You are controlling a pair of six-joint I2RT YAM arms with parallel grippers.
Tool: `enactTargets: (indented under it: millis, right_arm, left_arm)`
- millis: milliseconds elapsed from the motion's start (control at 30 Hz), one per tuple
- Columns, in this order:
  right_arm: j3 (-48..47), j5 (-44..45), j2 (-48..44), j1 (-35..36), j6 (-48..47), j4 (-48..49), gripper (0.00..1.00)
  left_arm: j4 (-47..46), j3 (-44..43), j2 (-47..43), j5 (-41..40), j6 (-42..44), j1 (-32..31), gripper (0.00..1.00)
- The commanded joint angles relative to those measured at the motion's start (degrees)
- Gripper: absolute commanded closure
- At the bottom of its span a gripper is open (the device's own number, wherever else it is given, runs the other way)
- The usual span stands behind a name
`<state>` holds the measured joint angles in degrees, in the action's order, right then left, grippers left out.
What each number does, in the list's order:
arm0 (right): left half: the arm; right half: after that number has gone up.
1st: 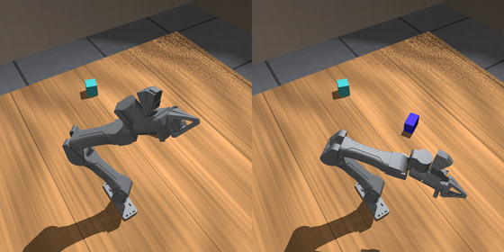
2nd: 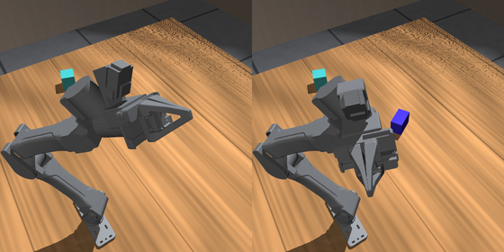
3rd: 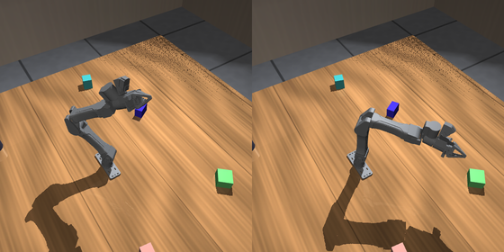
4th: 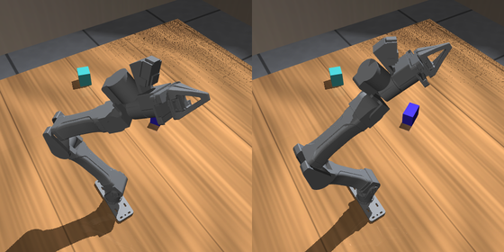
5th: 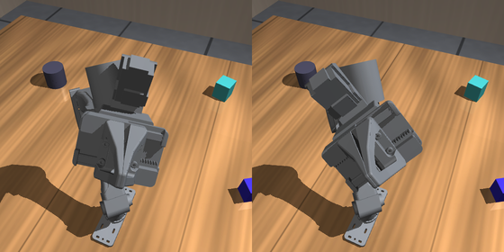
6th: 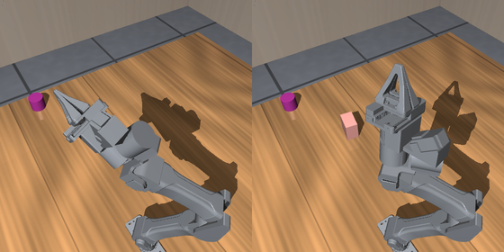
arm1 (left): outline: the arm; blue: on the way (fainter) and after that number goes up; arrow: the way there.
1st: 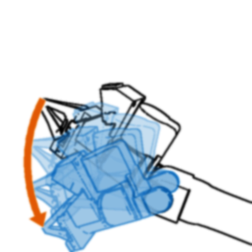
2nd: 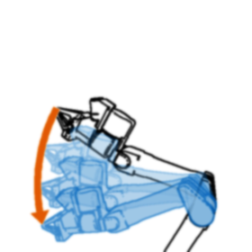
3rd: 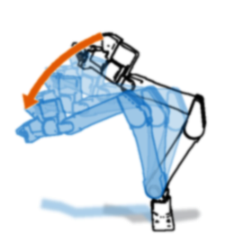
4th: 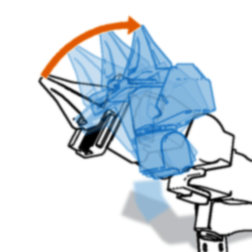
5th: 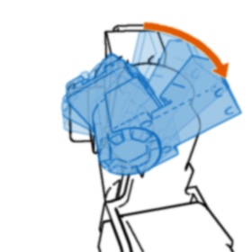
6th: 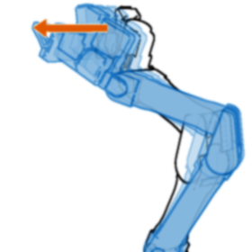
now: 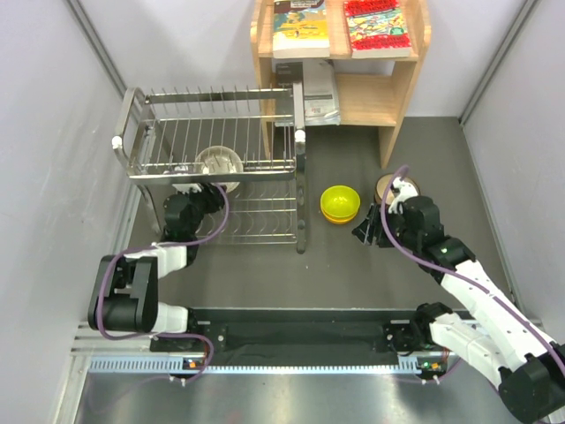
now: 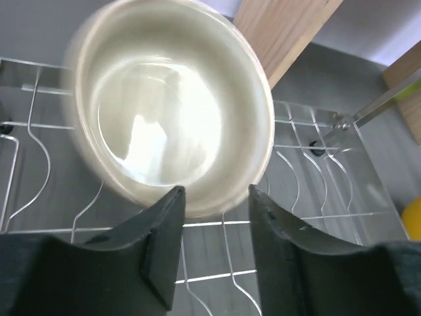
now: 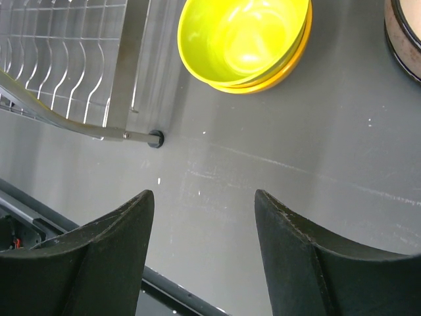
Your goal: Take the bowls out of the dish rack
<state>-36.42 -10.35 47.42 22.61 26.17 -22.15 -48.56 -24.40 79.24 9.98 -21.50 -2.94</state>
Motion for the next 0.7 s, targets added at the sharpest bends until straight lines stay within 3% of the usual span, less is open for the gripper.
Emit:
enactTargets:
  millis: [0, 267, 500, 667]
  right_arm:
    - [-0.1, -0.3, 0.1, 0.0, 0.1, 2.0, 0.37]
    - [-0.4, -0.2, 0.6, 0.0, -0.2, 2.0, 0.37]
    - [-0.5, -0.8, 1.8, 0.1, -0.1, 2.8, 0.37]
    - [-0.4, -1.2, 2.4, 0.0, -0.1, 3.2, 0.37]
  left_arm:
    - [-0.4, -1.1, 0.3, -1.0, -0.2, 0.3, 0.48]
    - [1.1, -3.1, 0.8, 0.0, -0.2, 0.3, 0.44]
    - [10.7, -6.0, -3.7, 3.1, 1.5, 0.0, 0.39]
    - [16.4, -4.6, -10.8, -2.1, 5.1, -4.1, 0.38]
